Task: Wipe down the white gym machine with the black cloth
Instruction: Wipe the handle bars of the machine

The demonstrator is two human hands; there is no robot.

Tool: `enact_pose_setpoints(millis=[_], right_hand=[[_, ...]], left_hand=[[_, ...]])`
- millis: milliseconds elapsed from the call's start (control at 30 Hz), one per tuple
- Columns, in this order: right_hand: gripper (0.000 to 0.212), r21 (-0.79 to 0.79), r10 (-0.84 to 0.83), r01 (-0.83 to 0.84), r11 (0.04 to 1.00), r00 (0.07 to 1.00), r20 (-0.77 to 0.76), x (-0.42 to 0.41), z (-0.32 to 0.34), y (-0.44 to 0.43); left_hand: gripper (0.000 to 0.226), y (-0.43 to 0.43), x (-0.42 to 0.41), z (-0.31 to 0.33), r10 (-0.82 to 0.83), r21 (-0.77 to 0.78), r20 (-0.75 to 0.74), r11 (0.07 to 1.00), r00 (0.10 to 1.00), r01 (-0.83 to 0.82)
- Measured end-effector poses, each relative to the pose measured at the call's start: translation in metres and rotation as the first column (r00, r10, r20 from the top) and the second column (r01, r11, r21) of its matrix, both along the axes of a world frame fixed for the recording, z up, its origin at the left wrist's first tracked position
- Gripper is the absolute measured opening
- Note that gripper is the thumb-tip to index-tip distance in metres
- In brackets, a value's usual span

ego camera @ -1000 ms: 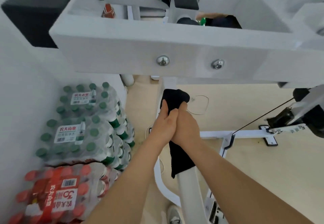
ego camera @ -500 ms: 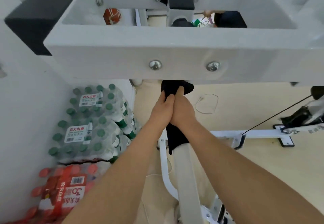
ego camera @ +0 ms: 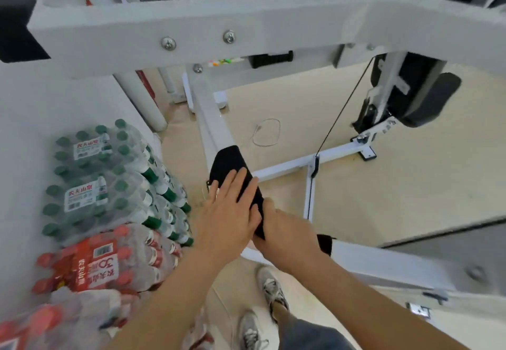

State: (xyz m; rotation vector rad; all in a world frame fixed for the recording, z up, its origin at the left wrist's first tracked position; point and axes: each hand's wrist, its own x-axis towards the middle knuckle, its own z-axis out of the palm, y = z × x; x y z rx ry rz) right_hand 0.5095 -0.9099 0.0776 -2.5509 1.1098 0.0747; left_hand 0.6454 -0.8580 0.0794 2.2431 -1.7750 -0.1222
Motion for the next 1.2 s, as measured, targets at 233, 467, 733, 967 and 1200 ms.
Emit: enact_pose_setpoints(millis=[233, 467, 733, 967, 1200], right_hand=[[0.05, -0.374, 0.041, -0.075, 0.925, 0.994, -0.098, -0.146, -0.006, 0.004], [0.07, -0.458, -0.249, 0.183, 0.87, 0.965, -0.087, -0.179, -0.005, 0.024], [0.079, -0.245, -0.087, 0.139, 0.959, 0.973, 0.214, -0.208, -0.006, 0.052], [0.016, 0.441, -0.72, 0.569, 0.693, 0.536, 0.44, -0.392, 0.044, 0.072], [0.014, 0.639, -0.851, 0.562, 0.525, 0.364, 0.379, -0.605, 0.094, 0.1]], left_hand=[[0.064, 0.023, -0.08, -0.008, -0.457, 0.089, 0.234, 0.889, 0.858, 0.449], [0.063, 0.006, -0.112, -0.008, -0.487, -0.001, 0.241, 0.865, 0.839, 0.502], [0.035, 0.033, -0.137, -0.005, -0.382, -0.172, -0.228, 0.921, 0.896, 0.349], [0.02, 0.037, -0.327, 0.061, -0.014, 0.19, -0.797, 0.943, 0.604, 0.273], [0.024, 0.027, -0.511, 0.107, 0.074, 0.23, -0.919, 0.898, 0.387, 0.374]])
